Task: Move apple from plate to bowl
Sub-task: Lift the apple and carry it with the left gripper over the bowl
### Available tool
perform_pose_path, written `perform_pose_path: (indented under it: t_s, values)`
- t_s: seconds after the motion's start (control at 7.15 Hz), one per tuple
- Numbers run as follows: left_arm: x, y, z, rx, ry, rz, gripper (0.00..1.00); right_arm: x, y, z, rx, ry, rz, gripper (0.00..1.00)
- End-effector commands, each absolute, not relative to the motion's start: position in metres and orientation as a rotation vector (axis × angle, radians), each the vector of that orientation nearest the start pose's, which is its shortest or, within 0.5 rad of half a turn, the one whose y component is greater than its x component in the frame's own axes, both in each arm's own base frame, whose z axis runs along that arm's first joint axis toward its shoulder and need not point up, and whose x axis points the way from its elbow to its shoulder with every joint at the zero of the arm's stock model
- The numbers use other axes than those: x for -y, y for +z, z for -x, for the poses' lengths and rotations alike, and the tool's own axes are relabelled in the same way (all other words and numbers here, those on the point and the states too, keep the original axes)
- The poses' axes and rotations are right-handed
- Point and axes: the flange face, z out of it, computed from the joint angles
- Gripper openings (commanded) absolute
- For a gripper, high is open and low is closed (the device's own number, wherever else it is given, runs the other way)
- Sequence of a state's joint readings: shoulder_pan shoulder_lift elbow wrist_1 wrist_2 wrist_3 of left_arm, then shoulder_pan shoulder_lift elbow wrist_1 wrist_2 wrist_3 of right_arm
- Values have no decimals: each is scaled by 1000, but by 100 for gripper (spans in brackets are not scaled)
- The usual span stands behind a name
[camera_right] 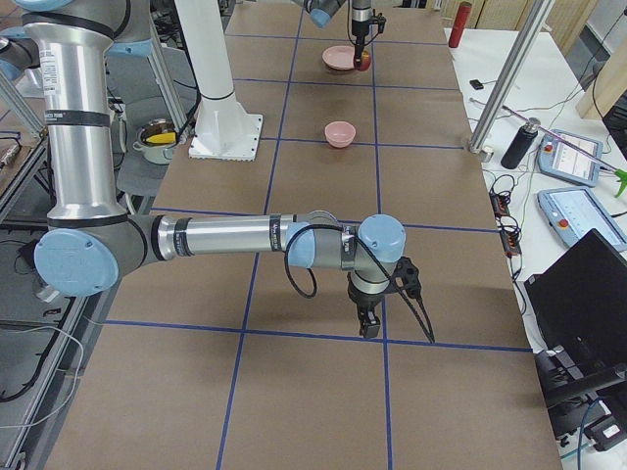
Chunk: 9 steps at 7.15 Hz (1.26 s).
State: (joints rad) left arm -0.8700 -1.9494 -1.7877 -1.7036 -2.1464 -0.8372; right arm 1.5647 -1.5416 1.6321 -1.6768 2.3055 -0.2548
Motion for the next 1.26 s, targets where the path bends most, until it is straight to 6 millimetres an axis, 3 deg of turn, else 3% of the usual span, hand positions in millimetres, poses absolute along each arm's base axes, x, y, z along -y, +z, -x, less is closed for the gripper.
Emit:
perform_pose_path:
  t_s: [0.0, 0.14, 0.28, 0.42, 0.56, 0.7, 1.12]
  values:
    - [490, 228, -429, -858, 11, -85, 14, 503, 627, -63, 733, -243, -77, 100]
    - [473, 188, -463, -871, -24, -48, 13, 503, 627, -63, 733, -242, -76, 100]
    - [469, 157, -499, -875, -57, -36, 13, 502, 628, -63, 735, -241, -75, 100]
    - [456, 131, -557, -840, -81, -51, 14, 502, 628, -63, 735, -240, -74, 100]
    - [451, 113, -597, -819, -95, -37, 14, 502, 628, -63, 735, -240, -74, 100]
    - [446, 108, -610, -816, -86, -30, 14, 501, 630, -63, 733, -240, -72, 100]
    - [444, 122, -617, -795, -75, -22, 14, 501, 629, -63, 735, -236, -72, 100]
